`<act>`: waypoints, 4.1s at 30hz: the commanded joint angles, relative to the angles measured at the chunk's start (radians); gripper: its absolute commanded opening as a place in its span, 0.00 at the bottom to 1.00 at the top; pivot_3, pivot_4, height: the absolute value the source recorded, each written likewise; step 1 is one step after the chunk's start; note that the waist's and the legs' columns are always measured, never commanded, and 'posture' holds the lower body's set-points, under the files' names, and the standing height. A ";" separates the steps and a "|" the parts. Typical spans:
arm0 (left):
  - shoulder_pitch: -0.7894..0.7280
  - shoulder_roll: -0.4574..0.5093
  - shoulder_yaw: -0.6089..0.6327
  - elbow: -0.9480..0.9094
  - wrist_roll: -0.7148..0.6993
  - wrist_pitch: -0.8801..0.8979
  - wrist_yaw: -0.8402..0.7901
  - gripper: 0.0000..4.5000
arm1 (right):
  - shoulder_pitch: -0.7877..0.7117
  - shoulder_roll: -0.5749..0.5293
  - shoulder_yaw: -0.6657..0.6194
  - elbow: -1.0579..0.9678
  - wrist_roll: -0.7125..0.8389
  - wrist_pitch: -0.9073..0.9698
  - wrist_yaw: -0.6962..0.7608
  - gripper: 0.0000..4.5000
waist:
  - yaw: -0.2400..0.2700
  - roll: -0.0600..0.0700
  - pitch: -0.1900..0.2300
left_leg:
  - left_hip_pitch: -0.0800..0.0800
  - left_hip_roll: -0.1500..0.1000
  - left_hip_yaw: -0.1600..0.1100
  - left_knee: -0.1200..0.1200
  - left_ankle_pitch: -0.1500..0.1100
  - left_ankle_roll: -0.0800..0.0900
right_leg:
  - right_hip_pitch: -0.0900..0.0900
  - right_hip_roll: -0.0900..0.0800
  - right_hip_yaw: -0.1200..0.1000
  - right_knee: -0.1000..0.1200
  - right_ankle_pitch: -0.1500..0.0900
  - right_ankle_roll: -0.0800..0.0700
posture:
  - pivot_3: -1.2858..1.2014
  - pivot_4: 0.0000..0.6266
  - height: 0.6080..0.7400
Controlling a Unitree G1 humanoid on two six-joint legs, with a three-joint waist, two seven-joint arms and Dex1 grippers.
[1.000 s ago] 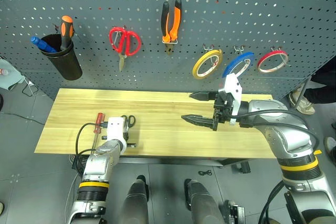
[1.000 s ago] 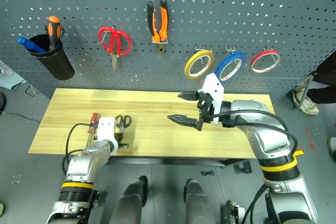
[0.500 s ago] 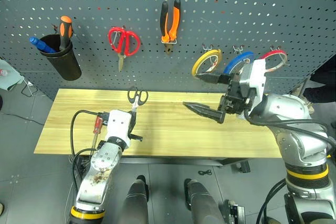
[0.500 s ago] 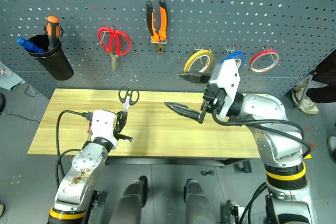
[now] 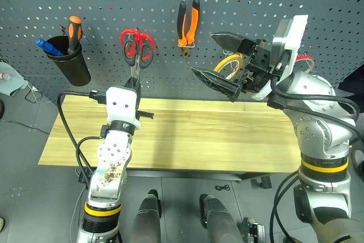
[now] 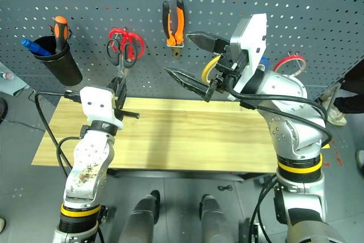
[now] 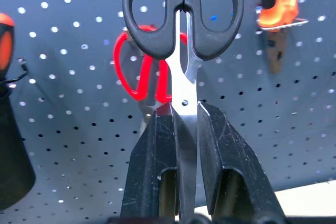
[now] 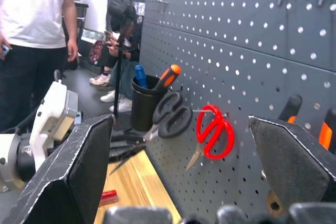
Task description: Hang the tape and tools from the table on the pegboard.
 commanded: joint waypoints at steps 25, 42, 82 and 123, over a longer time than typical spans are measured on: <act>-0.073 -0.053 0.046 0.112 -0.001 0.079 0.015 0.61 | 0.018 -0.019 -0.010 -0.040 -0.025 -0.027 -0.006 1.00 | -0.004 -0.006 -0.013 | 0.000 0.000 0.000 0.001 0.000 0.000 | 0.000 0.000 0.000 0.001 0.003 -0.003 | 0.54 0.33 1.00; -0.072 0.222 0.221 0.691 -0.098 0.046 -0.178 0.99 | 0.116 -0.019 0.351 -0.067 -0.232 0.026 0.108 1.00 | 0.000 -0.006 -0.019 | 0.002 0.000 0.000 0.001 0.001 0.001 | 0.000 0.000 0.000 0.004 0.000 0.001 | 0.55 0.41 1.00; -0.032 0.261 0.209 0.296 -0.184 0.204 -0.266 0.16 | 0.005 0.115 0.107 0.001 -0.087 0.110 0.075 1.00 | 0.014 -0.008 0.021 | 0.000 0.001 -0.001 -0.005 0.001 0.001 | -0.003 0.000 -0.001 0.004 -0.002 -0.001 | 0.58 0.45 1.00; -0.845 0.318 0.253 1.008 -0.086 -0.489 -0.007 0.46 | -0.245 0.196 0.005 0.146 -0.005 0.049 -0.087 1.00 | 0.069 -0.011 0.013 | -0.003 0.001 -0.001 -0.010 0.005 -0.005 | -0.006 0.000 -0.005 0.000 0.003 -0.007 | 0.57 0.33 1.00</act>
